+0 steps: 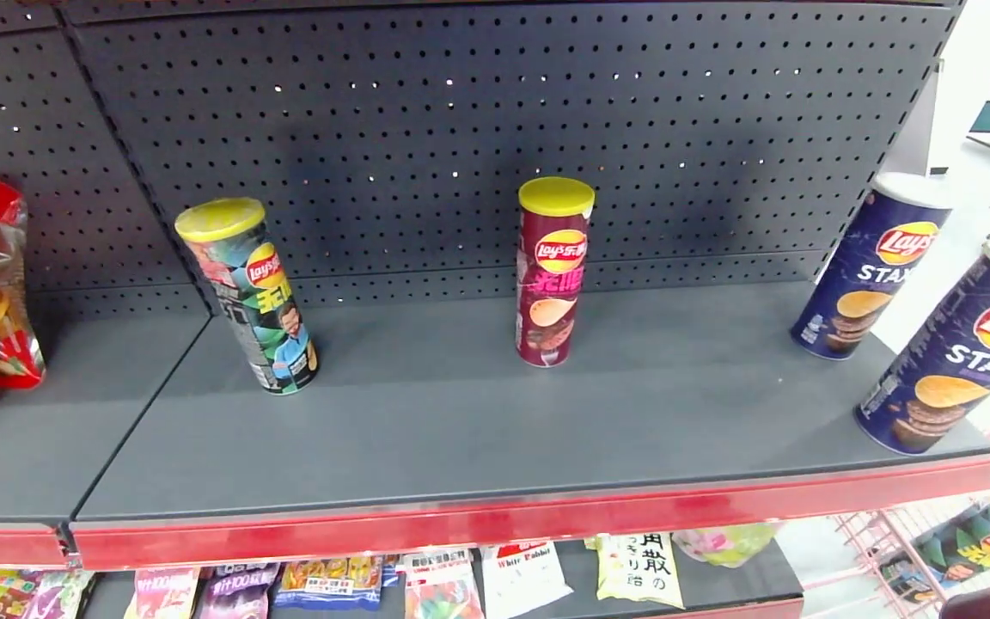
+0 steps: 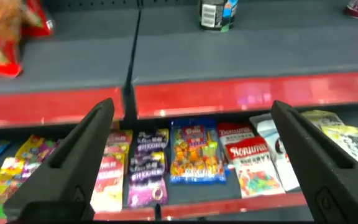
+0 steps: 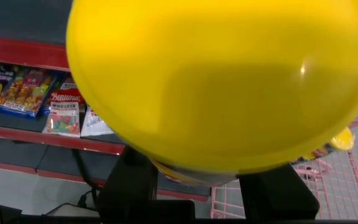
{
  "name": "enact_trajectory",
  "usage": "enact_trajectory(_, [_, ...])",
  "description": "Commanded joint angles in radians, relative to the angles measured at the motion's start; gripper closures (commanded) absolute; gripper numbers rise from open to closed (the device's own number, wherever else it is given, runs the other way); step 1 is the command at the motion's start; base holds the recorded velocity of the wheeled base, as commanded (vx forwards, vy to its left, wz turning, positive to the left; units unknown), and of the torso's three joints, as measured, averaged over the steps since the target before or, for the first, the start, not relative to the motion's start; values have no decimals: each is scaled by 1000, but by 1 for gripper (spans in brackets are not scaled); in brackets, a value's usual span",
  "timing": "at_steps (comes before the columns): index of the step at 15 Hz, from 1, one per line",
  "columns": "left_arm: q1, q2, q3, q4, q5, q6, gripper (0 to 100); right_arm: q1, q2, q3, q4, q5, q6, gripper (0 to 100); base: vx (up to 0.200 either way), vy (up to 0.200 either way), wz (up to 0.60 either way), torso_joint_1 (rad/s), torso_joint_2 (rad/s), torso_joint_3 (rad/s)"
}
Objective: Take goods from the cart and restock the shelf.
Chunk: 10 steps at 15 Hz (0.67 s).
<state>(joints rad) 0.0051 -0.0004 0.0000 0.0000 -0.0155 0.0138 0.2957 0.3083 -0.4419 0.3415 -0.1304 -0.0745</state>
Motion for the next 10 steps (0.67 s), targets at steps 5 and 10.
enact_trajectory(5, [-1, 0, 0, 0, 0, 3, 0, 2, 9, 6, 2, 23, -4, 100, 0, 0, 0, 0, 0, 0])
enact_trajectory(10, [-2, 0, -2, -2, -90, 23, 0, 8, 43, -26, 2, 160, -2, 100, 0, 0, 0, 0, 0, 0])
